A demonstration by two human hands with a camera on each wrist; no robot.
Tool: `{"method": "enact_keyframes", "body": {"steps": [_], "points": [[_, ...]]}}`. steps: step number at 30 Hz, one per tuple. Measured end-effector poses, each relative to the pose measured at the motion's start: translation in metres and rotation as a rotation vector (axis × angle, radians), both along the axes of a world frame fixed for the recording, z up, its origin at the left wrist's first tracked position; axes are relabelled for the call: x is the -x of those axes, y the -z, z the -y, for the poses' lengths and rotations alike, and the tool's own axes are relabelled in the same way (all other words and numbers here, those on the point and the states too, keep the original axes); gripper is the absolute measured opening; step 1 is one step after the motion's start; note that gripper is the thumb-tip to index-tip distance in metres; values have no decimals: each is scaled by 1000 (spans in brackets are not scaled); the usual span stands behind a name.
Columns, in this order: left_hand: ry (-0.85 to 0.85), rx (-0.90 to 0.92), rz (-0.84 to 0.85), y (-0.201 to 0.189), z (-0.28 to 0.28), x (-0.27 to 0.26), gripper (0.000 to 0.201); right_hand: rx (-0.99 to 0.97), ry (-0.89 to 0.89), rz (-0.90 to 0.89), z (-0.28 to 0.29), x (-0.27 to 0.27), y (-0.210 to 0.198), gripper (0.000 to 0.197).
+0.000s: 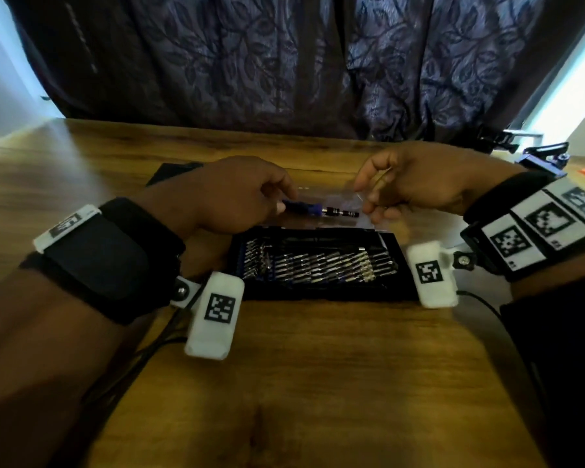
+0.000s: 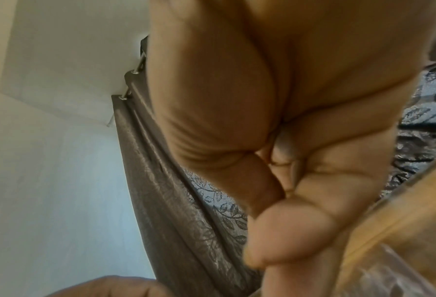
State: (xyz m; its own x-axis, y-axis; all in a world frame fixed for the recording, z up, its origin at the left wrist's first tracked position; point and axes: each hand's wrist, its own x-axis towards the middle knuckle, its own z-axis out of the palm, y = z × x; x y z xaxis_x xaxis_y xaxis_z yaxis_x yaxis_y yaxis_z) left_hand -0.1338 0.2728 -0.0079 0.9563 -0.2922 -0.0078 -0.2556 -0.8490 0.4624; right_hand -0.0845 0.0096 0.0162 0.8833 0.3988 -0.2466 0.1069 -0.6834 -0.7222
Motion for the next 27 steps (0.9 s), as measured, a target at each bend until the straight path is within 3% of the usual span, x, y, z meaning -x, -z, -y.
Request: {"method": "enact_keyframes", "body": {"steps": [2,6,9,12,16,19,27], "points": [[28,19,-60,-4,-8,1,30,-8,3,-10,-2,-8,2,23],[88,57,-227,-10,-15,6,39,132,-56,-51,-4,-20,2,48],[117,109,-294,-13,-18,8,40,202,-89,-30,-11,-29,-5,39],[133,158,-370,-13,-22,7,55,292,-144,13,-16,-40,-8,40],[143,12,-323,-11,-19,4,61,417,-228,74,-17,-45,-7,25],[117,1,-305,-10,-18,2,61,458,-296,92,-19,-43,-8,14],[95,7,-251,-10,-17,6,50,581,-467,151,-23,-38,-8,15]]}}
